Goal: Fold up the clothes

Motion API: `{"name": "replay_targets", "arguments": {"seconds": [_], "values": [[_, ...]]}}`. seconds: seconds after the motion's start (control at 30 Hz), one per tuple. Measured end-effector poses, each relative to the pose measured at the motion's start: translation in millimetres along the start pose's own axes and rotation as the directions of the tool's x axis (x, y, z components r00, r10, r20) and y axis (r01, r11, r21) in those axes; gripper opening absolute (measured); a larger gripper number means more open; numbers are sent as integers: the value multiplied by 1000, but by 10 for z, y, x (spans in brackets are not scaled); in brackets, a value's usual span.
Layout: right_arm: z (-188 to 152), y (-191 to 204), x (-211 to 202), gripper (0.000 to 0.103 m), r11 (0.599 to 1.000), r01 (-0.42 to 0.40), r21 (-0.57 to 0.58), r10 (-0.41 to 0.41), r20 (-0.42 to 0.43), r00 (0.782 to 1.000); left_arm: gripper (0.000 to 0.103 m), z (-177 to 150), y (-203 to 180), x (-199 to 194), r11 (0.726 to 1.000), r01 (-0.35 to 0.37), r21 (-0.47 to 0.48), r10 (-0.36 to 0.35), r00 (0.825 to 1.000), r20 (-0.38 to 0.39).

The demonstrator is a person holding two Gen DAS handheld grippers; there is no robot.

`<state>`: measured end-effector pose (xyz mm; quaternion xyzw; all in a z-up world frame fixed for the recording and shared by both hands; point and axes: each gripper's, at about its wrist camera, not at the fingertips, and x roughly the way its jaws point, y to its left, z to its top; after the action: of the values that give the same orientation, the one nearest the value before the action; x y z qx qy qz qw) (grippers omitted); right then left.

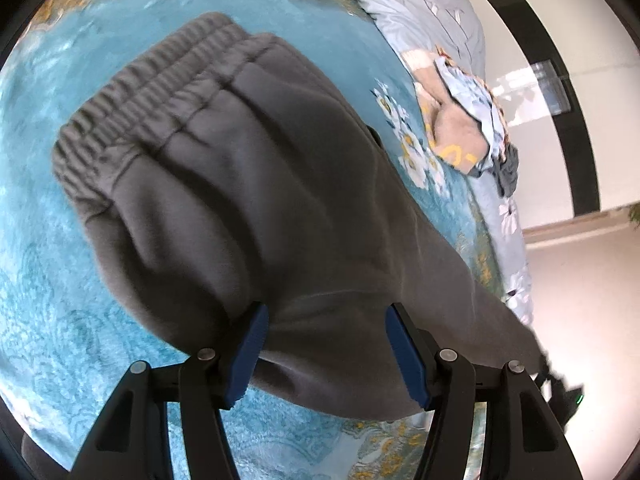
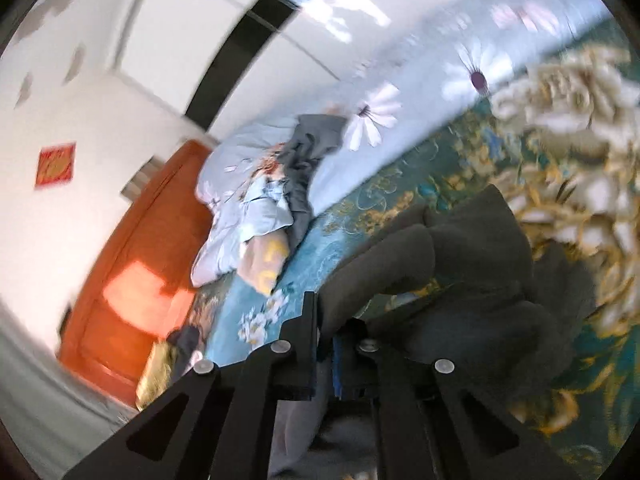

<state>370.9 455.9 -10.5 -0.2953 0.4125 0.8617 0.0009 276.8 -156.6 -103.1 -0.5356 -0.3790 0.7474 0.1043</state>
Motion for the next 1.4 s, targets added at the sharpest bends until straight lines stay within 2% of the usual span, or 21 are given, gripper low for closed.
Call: {"name": "replay_targets", "arguments": {"seconds": [0.1, 0.17, 0.2, 0.37, 0.47, 0.5, 0.53, 0.6, 0.67, 0.7, 0.73, 0.83, 0.93, 1.03, 1.17, 1.27, 1.33, 1.4], "values": [[-203, -417, -38, 5, 991, 112, 77, -108, -57, 993, 65, 19, 45, -35, 1000, 12, -14, -12, 1000, -1], [-355, -759, 8, 5, 973, 134, 187, -115, -106, 988, 65, 24, 50, -54, 1000, 3, -10, -3, 1000, 2], [-411, -832, 16, 5, 969, 143, 202, -121, -117, 986, 65, 26, 53, -63, 1000, -2, -7, 2, 1000, 3], [-464, -846, 2, 7, 971, 170, 169, -146, -148, 978, 65, 27, 84, -88, 1000, -8, -9, 8, 1000, 11], [-423, -843, -157, 14, 973, 161, 167, -141, -124, 982, 65, 25, 106, -99, 1000, -9, -13, 9, 1000, 15], [-402, -871, -225, 24, 972, 154, 177, -136, -107, 985, 65, 23, 108, -99, 1000, -11, -11, 12, 1000, 16], [-375, -907, -294, 39, 971, 148, 190, -133, -88, 987, 65, 20, 107, -97, 1000, -15, -8, 15, 1000, 16], [-324, -1026, -431, 55, 963, 129, 236, -122, -46, 991, 65, 17, 84, -92, 1000, -29, -3, 29, 999, 20], [-267, -1155, -508, 62, 949, 105, 298, -109, -2, 994, 65, -3, 26, -80, 998, -55, 12, 55, 998, 24], [-232, -1218, -518, 70, 940, 85, 332, -98, 24, 995, 65, -29, -35, -70, 997, -67, 29, 66, 997, 26], [-198, -1264, -503, 74, 932, 73, 356, -93, 38, 995, 65, -72, -131, -52, 997, -58, 54, 57, 998, 22], [-107, -1349, -371, 74, 914, 73, 400, -98, 41, 994, 65, -223, -489, 42, 989, -18, 148, 18, 1000, -2], [-53, -1379, -231, 74, 904, 87, 418, -119, 51, 992, 65, -388, -968, 250, 958, 13, 286, 1, 999, -51], [-22, -1310, -122, 74, 907, 75, 415, -108, 55, 993, 65, -516, -1311, 558, 929, 28, 370, 14, 994, -110], [-5, -1139, 14, 75, 942, 70, 328, -69, -15, 998, 65, -778, -1414, 945, 905, 29, 424, 64, 977, -203], [25, -1120, 51, 74, 947, 83, 310, -83, -13, 996, 65, -930, -1361, 1050, 885, 3, 465, 102, 974, -202], [51, -1177, 50, 59, 936, 82, 343, -88, 2, 996, 65, -961, -1344, 1040, 882, 0, 471, 105, 975, -196], [90, -1199, 77, 51, 932, 98, 349, -103, -4, 995, 65, -983, -1330, 1021, 880, -2, 475, 105, 976, -190]]}}
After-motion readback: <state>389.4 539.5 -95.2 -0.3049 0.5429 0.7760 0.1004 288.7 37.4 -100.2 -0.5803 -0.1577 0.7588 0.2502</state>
